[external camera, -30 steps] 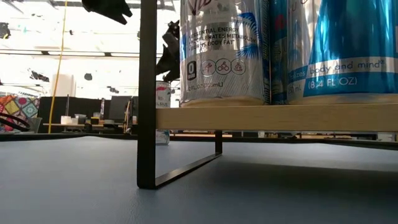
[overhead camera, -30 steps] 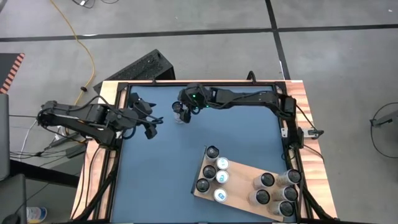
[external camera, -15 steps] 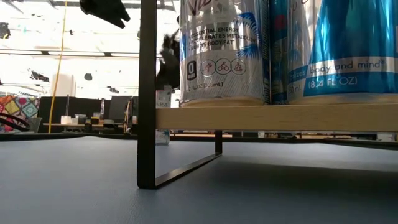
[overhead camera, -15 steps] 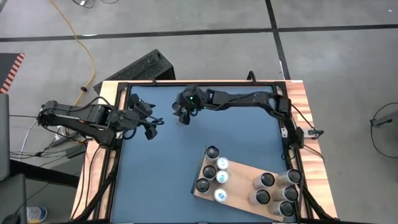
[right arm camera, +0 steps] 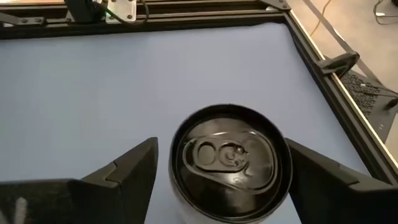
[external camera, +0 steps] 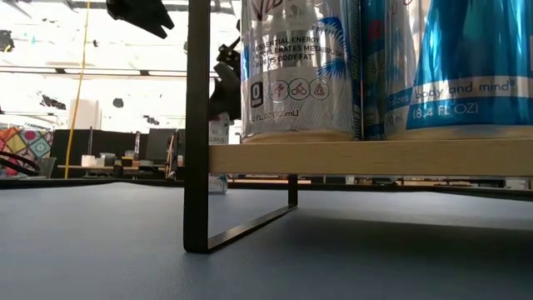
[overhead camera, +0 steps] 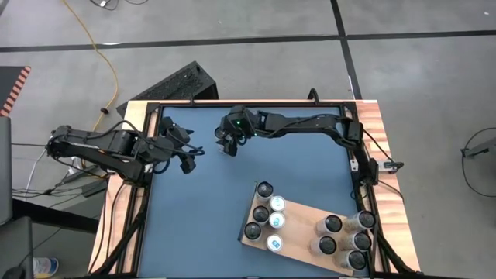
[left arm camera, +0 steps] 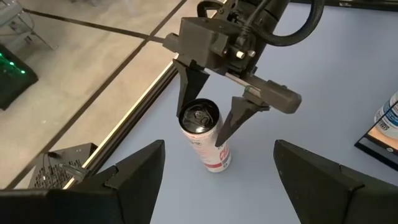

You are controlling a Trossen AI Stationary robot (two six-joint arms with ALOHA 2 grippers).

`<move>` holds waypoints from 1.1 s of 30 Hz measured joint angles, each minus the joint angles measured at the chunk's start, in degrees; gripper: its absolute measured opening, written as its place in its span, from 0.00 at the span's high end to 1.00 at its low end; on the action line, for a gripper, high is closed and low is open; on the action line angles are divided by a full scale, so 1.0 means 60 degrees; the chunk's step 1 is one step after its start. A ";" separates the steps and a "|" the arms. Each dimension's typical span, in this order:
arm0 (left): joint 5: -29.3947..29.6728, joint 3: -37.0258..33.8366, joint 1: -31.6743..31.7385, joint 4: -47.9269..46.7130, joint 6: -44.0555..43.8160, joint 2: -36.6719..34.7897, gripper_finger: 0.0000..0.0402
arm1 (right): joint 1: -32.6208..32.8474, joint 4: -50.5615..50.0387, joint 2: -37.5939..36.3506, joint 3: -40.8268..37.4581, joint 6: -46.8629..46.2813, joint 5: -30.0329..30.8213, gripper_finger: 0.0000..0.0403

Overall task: Place canned beverage on shelf
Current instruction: Put the white pink soda can on the shelf

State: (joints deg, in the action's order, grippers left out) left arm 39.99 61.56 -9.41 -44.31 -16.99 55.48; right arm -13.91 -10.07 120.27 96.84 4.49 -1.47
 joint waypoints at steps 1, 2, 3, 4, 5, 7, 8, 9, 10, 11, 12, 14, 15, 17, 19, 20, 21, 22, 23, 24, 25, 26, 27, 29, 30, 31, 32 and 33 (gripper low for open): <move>0.0010 0.0000 0.0000 0.0000 0.0000 0.0000 0.29 | 0.0000 -0.0007 0.0000 0.0000 0.0005 0.0017 0.24; 0.0024 0.0000 0.0000 0.0000 0.0000 0.0000 0.29 | 0.0000 -0.0027 0.0000 0.0000 -0.0036 0.0017 0.26; 0.0025 0.0000 0.0000 0.0000 0.0000 0.0000 0.29 | 0.0000 -0.0040 0.0000 0.0000 -0.0082 0.0017 0.28; 0.0028 0.0000 0.0000 0.0002 0.0000 0.0000 0.29 | -0.0004 -0.0026 0.0000 0.0000 -0.0184 0.0017 0.30; 0.0028 0.0000 0.0000 0.0002 -0.0007 0.0000 0.29 | -0.0011 -0.0039 0.0000 0.0000 -0.0284 0.0014 0.33; 0.0028 0.0000 0.0000 0.0001 -0.0045 0.0000 0.29 | -0.0007 -0.0078 0.0000 0.0000 -0.0428 0.0039 0.39; 0.0028 0.0000 0.0000 0.0003 -0.0047 0.0000 0.29 | -0.0007 -0.0100 -0.0004 0.0000 -0.0487 0.0050 0.42; 0.0028 0.0000 0.0000 0.0000 -0.0047 0.0000 0.29 | -0.0007 -0.0158 -0.0015 0.0000 -0.0521 0.0050 0.46; 0.0028 0.0000 0.0000 0.0000 -0.0047 0.0000 0.29 | -0.0008 -0.0225 -0.0024 0.0004 -0.0540 0.0046 0.48; 0.0028 0.0000 0.0000 0.0000 -0.0049 0.0000 0.29 | -0.0011 -0.0311 -0.0068 0.0004 -0.0563 0.0046 0.50; 0.0028 0.0000 0.0000 0.0000 -0.0050 0.0000 0.29 | -0.0008 -0.0442 -0.0127 0.0004 -0.0577 0.0049 0.50; 0.0028 0.0000 0.0000 -0.0001 -0.0045 0.0000 0.29 | 0.0012 -0.0602 -0.0181 0.0001 -0.0747 0.0118 0.50; 0.0032 0.0000 0.0000 0.0000 -0.0038 0.0000 0.29 | 0.0039 -0.0633 -0.0261 0.0000 -0.0832 0.0182 0.50; 0.0108 0.0000 0.0000 -0.0006 0.0007 0.0000 0.29 | 0.0044 -0.0982 -0.0522 -0.0043 -0.0866 0.0226 0.50; 0.0234 0.0000 0.0004 -0.0026 0.0015 -0.0004 0.29 | 0.0057 -0.0892 -0.0753 -0.0051 -0.0877 0.0474 0.50; 0.0306 0.0000 0.0004 -0.0036 0.0039 0.0000 0.29 | 0.0062 -0.0932 -0.0936 -0.0050 -0.0882 0.0637 0.50; 0.0383 0.0000 0.0004 -0.0053 0.0074 0.0000 0.29 | 0.0062 -0.1157 -0.1210 -0.0047 -0.0874 0.0804 0.50; 0.0424 0.0000 0.0004 -0.0062 0.0096 -0.0004 0.29 | 0.0068 -0.1457 -0.1453 -0.0047 -0.0854 0.1056 0.50; 0.0456 0.0000 0.0004 -0.0056 0.0117 -0.0004 0.29 | 0.0104 -0.1554 -0.1745 -0.0047 -0.0840 0.1289 0.50; 0.0468 0.0000 0.0004 -0.0055 0.0162 -0.0002 0.29 | 0.0109 -0.1546 -0.2064 -0.0044 -0.0803 0.1451 0.50; 0.0473 0.0000 0.0004 -0.0053 0.0182 0.0000 0.29 | 0.0109 -0.1726 -0.2382 -0.0042 -0.0746 0.1639 0.50; 0.0481 0.0000 0.0004 -0.0038 0.0182 -0.0004 0.29 | 0.0157 -0.2005 -0.2676 -0.0034 -0.0701 0.1891 0.50; 0.0487 0.0000 0.0004 -0.0018 0.0182 -0.0004 0.29 | 0.0215 -0.2260 -0.3058 -0.0033 -0.0688 0.2126 0.50; 0.0484 0.0000 0.0004 0.0010 0.0222 0.0000 0.29 | 0.0266 -0.2907 -0.3878 -0.0029 -0.0677 0.2382 0.50; 0.0487 0.0000 0.0007 0.0052 0.0219 -0.0004 0.29 | 0.0383 -0.3309 -0.4247 -0.0028 -0.0694 0.2593 0.50; 0.0495 0.0000 0.0007 0.0069 0.0220 -0.0004 0.29 | 0.0502 -0.3654 -0.4697 -0.0018 -0.0726 0.2888 0.50; 0.0527 0.0001 0.0007 0.0057 0.0222 -0.0001 0.29 | 0.0548 -0.4074 -0.5145 -0.0018 -0.0832 0.3143 0.50; 0.0569 0.0000 0.0007 0.0056 0.0226 0.0000 0.29 | 0.0635 -0.4651 -0.5531 -0.0015 -0.1014 0.3397 0.50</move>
State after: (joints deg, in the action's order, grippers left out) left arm 43.41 61.56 -9.37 -43.98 -15.64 55.48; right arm -10.10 -37.97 87.08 96.75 -1.59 18.91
